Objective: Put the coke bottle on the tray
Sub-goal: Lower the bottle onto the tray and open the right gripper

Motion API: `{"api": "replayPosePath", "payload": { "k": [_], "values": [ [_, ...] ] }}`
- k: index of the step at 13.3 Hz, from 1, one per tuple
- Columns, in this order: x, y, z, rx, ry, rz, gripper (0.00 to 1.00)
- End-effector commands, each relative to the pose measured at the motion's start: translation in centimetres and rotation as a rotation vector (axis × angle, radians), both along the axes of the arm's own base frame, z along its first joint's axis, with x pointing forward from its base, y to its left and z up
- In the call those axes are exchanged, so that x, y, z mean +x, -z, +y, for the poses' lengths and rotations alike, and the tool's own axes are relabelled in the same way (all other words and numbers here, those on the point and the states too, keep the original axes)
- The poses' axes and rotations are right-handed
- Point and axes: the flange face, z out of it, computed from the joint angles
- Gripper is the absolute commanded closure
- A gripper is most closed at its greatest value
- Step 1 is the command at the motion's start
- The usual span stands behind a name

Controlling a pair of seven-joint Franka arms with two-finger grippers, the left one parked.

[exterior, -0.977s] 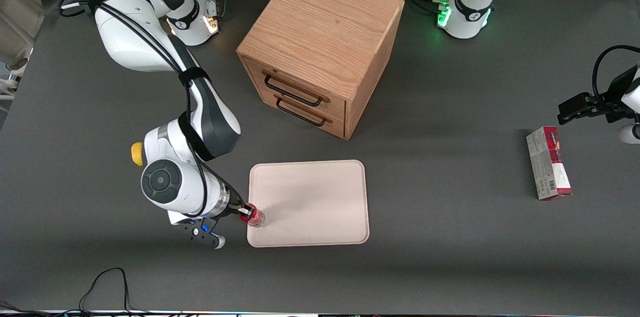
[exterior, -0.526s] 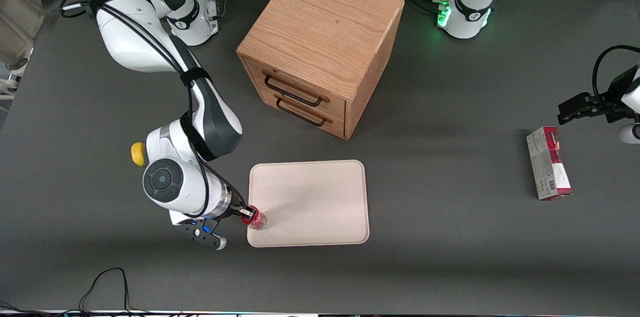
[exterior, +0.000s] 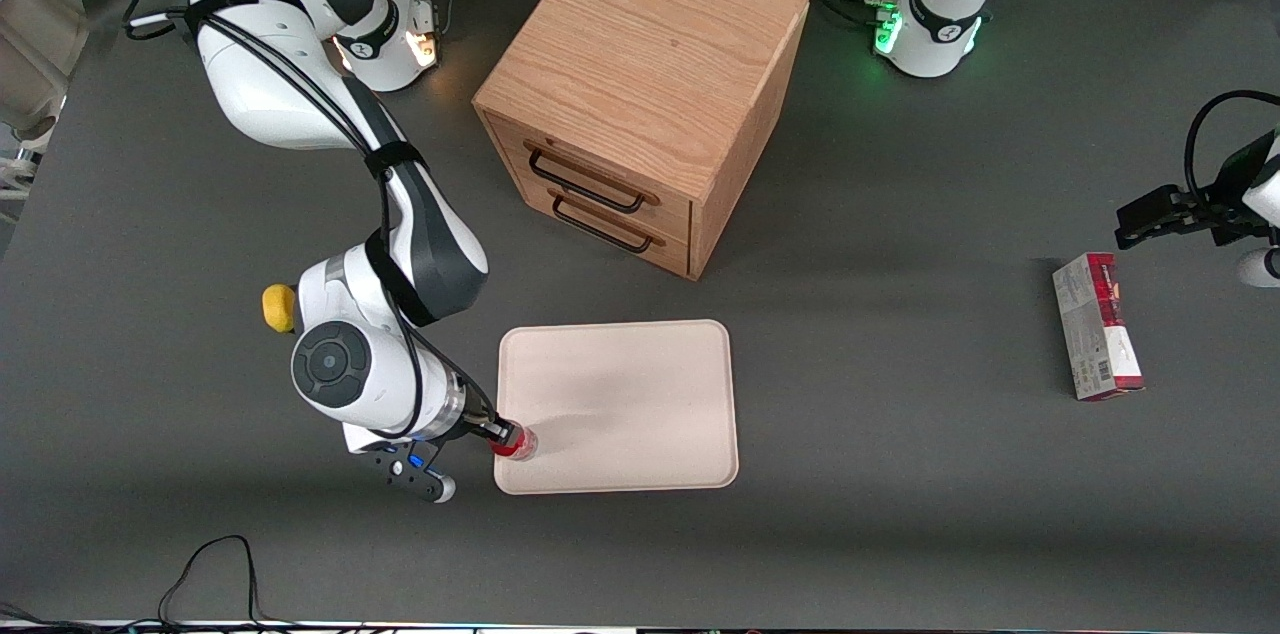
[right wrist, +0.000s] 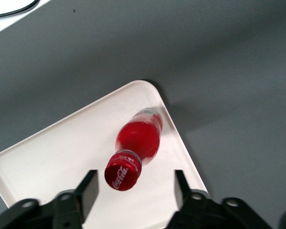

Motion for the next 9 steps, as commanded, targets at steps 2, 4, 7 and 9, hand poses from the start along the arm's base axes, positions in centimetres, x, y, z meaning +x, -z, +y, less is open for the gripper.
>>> {"api": "replayPosePath", "payload": {
  "k": [2, 4, 7, 9],
  "values": [
    [0.2, -0.4, 0.6, -0.012, 0.02, -0.023, 0.0],
    [-0.1, -1.4, 0.2, -0.02, 0.013, -0.007, 0.0],
    [-1.7, -4.9, -2.4, -0.064, -0.122, 0.096, 0.0],
    [-3.5, -8.8, -7.6, -0.055, -0.246, 0.187, 0.0]
  ]
}}
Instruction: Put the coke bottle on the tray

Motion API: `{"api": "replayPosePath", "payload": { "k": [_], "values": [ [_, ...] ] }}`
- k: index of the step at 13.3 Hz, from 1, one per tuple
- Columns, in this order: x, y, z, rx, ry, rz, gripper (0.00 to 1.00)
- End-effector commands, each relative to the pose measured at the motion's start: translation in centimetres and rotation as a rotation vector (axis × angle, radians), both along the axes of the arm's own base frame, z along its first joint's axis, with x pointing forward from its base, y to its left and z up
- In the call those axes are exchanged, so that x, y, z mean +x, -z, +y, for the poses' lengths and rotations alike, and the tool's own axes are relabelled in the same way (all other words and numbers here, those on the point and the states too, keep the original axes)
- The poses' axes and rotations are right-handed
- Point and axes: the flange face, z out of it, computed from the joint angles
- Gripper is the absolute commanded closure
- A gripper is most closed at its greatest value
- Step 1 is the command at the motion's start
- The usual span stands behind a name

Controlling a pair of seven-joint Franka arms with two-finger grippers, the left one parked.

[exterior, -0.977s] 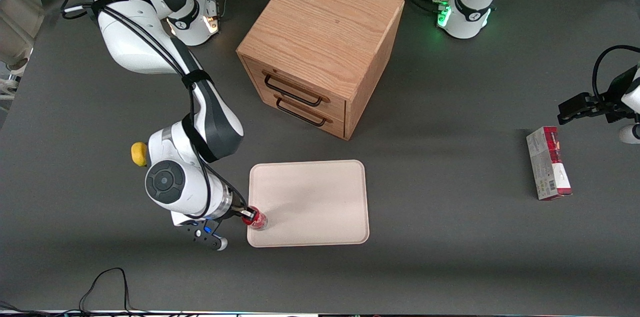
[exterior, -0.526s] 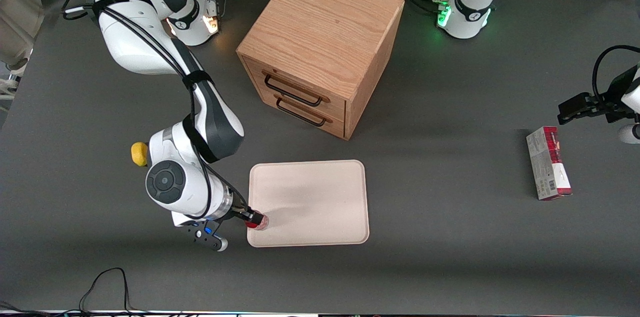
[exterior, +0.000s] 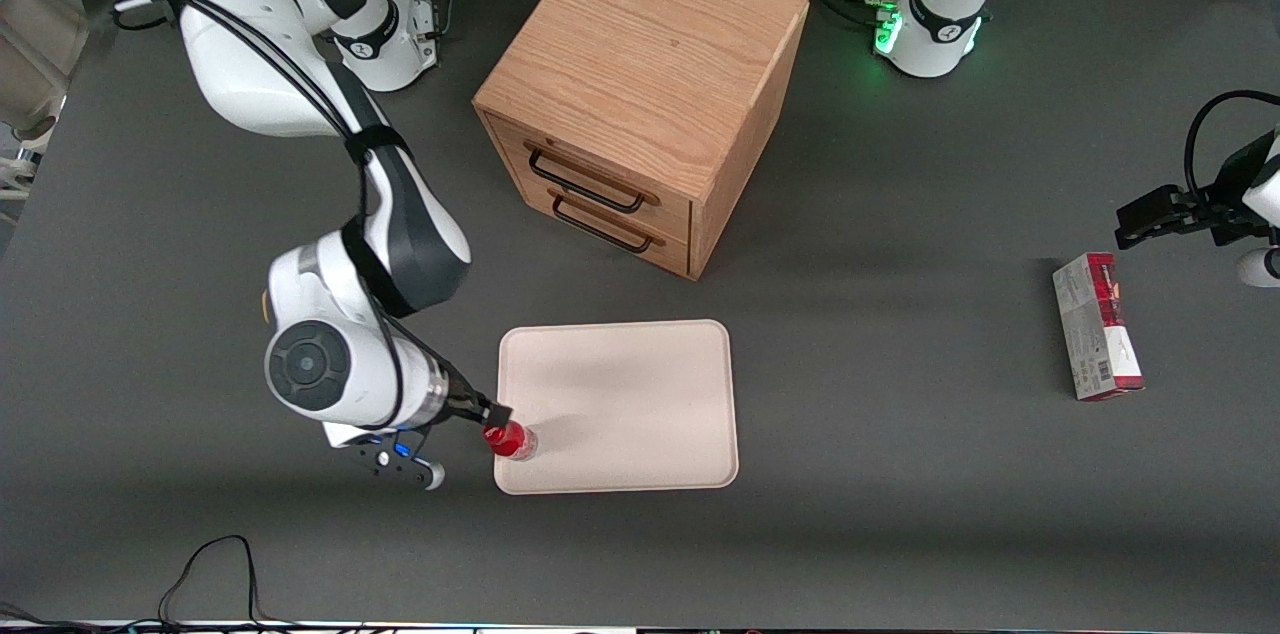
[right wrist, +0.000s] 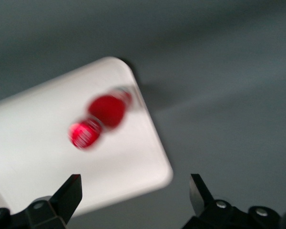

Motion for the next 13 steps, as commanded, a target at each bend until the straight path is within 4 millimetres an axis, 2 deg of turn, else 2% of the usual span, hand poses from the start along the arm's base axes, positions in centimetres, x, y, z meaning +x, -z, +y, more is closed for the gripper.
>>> {"api": "replayPosePath", "payload": {
  "k": [1, 2, 4, 6, 9, 11, 13],
  "values": [
    [-3.0, -7.0, -7.3, 0.053, -0.14, 0.067, 0.0],
    [-4.7, -8.4, -9.5, 0.065, -0.194, 0.078, 0.0],
    [-8.3, -10.1, -12.9, 0.073, -0.286, 0.095, 0.0],
    [-12.0, -11.8, -14.6, 0.064, -0.355, 0.069, 0.0],
    [-18.5, -13.6, -17.4, 0.068, -0.462, -0.002, 0.0],
    [-21.2, -15.2, -18.9, 0.082, -0.484, -0.027, 0.0],
    [-22.1, -16.7, -20.0, 0.086, -0.484, -0.053, 0.0]
  ]
}}
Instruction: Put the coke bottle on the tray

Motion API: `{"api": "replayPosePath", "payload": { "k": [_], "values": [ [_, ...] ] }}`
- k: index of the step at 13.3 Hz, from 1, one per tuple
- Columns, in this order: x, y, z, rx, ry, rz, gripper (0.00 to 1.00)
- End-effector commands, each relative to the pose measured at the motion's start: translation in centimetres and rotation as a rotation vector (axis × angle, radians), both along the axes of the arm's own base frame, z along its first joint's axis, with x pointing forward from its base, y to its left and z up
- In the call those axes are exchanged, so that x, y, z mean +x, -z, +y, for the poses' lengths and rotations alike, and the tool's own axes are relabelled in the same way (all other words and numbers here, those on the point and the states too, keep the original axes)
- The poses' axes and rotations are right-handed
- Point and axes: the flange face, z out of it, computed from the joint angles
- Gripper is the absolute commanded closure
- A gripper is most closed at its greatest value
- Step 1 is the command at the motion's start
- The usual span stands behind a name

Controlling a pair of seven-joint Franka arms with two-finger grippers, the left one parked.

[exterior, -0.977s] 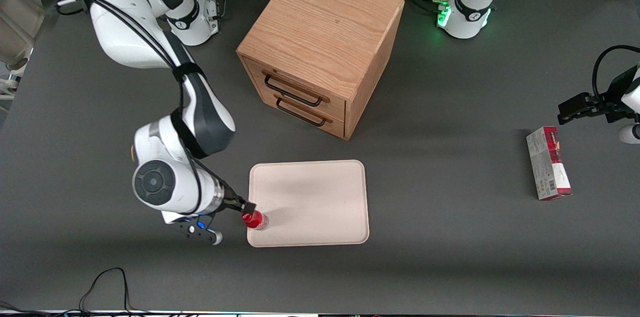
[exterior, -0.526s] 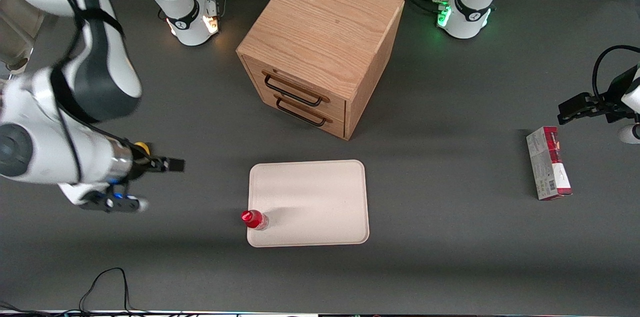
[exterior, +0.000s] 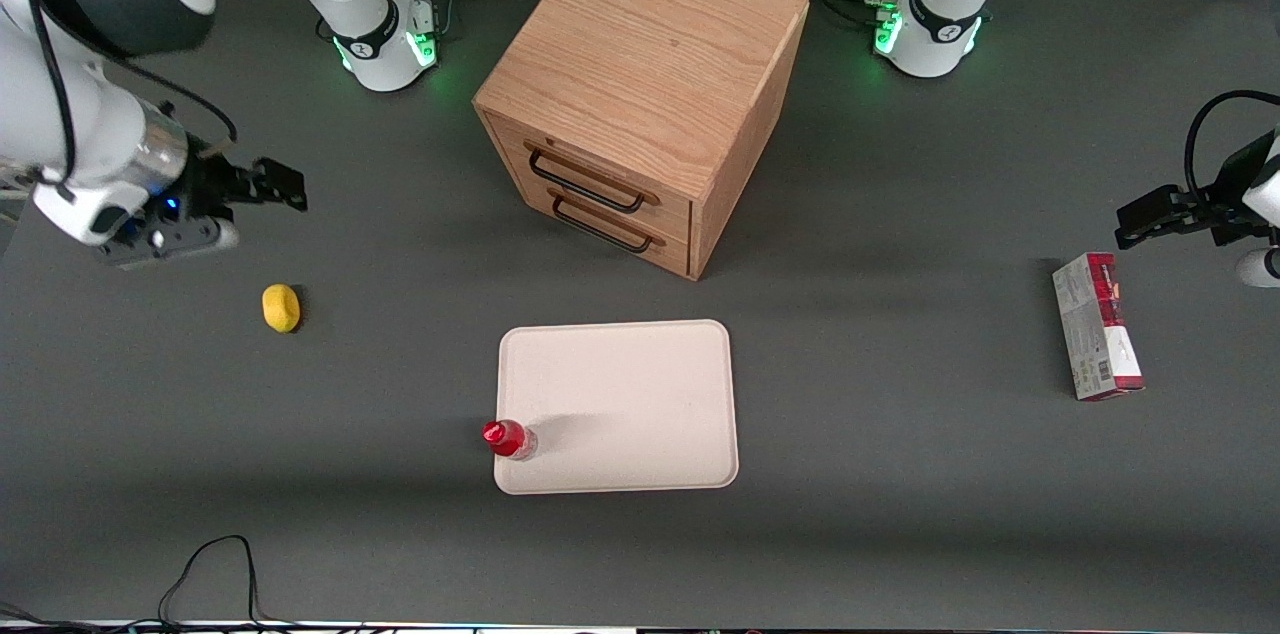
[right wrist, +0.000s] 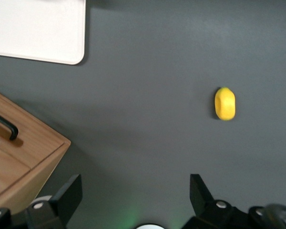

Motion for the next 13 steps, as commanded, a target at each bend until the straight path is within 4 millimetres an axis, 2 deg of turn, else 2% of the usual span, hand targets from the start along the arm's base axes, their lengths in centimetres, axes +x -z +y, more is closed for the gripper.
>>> {"api": "replayPosePath", "payload": {
  "k": [1, 6, 13],
  "values": [
    [-2.0, -1.4, -0.7, 0.028, -0.04, -0.047, 0.0],
    [-1.2, -3.0, -0.8, 0.027, -0.026, -0.05, 0.0],
    [-0.9, -3.9, -1.4, 0.025, -0.013, -0.069, 0.0]
  ]
}}
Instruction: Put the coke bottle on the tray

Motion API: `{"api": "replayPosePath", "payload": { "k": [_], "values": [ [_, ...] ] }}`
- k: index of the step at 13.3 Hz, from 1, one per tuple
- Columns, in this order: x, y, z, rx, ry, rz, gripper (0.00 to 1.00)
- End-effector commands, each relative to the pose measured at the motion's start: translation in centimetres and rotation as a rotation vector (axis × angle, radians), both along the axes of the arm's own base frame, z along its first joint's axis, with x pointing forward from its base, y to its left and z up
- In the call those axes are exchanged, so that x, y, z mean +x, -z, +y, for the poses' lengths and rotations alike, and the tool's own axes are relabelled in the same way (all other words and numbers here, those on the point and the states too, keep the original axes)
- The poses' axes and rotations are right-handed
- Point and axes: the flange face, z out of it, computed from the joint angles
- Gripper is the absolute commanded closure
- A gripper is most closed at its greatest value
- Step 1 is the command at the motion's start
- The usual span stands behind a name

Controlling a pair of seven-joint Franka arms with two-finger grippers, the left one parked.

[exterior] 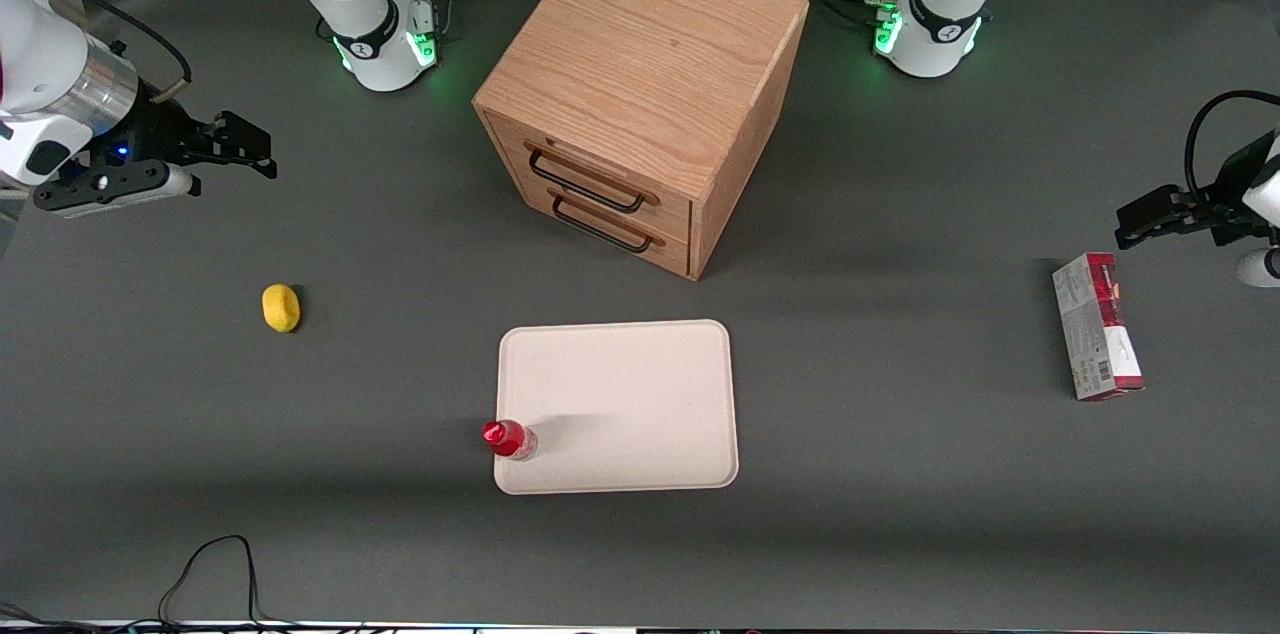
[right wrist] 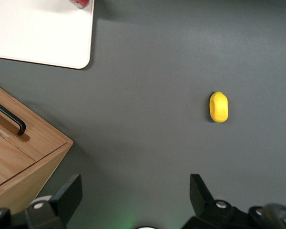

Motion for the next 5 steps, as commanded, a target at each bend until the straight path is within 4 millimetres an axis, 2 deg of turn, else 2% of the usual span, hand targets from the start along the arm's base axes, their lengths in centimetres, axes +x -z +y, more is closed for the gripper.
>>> {"api": "replayPosePath", "payload": {
  "k": [1, 5],
  "values": [
    [0.99, -0.98, -0.47, 0.006, 0.001, -0.008, 0.0],
    [0.97, -1.24, -0.35, 0.004, -0.002, 0.015, 0.0]
  ]
}}
